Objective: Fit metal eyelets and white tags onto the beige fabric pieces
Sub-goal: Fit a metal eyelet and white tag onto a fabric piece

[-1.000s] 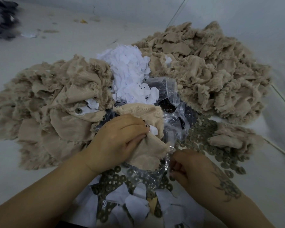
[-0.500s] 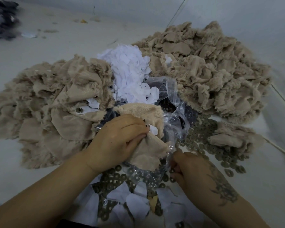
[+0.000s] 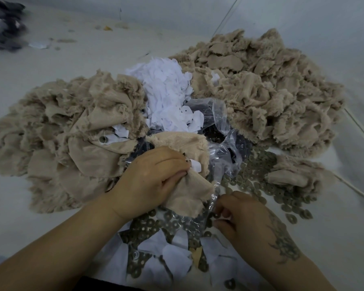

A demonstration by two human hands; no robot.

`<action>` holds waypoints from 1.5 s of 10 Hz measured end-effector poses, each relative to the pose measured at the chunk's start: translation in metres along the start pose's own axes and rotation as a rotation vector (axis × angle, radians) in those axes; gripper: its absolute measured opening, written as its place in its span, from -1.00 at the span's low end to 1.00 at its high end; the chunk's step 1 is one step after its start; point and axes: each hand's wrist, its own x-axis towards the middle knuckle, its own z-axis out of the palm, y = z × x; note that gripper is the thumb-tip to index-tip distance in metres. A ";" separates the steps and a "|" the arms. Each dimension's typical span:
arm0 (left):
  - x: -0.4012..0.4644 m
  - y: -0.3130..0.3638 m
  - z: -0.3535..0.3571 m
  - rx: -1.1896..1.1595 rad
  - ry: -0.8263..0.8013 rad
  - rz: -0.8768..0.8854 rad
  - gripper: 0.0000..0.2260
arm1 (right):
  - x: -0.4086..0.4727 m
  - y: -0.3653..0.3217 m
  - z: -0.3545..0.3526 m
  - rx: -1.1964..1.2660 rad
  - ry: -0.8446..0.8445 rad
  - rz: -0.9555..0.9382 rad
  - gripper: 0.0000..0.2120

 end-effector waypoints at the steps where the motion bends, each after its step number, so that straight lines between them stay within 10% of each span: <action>1: -0.001 0.000 -0.001 -0.004 0.002 -0.002 -0.85 | 0.005 0.000 0.002 0.000 0.019 -0.020 -0.95; 9: 0.000 -0.001 0.000 -0.011 -0.002 0.013 -0.88 | 0.008 0.006 -0.007 -0.031 -0.050 0.043 -0.88; 12: 0.002 0.004 0.000 -0.020 0.027 0.013 -0.89 | 0.025 -0.014 -0.032 0.246 0.653 -0.151 -0.94; 15: 0.010 0.006 -0.002 -0.017 0.066 -0.006 -0.87 | 0.074 -0.034 -0.016 0.632 0.605 -0.209 -0.84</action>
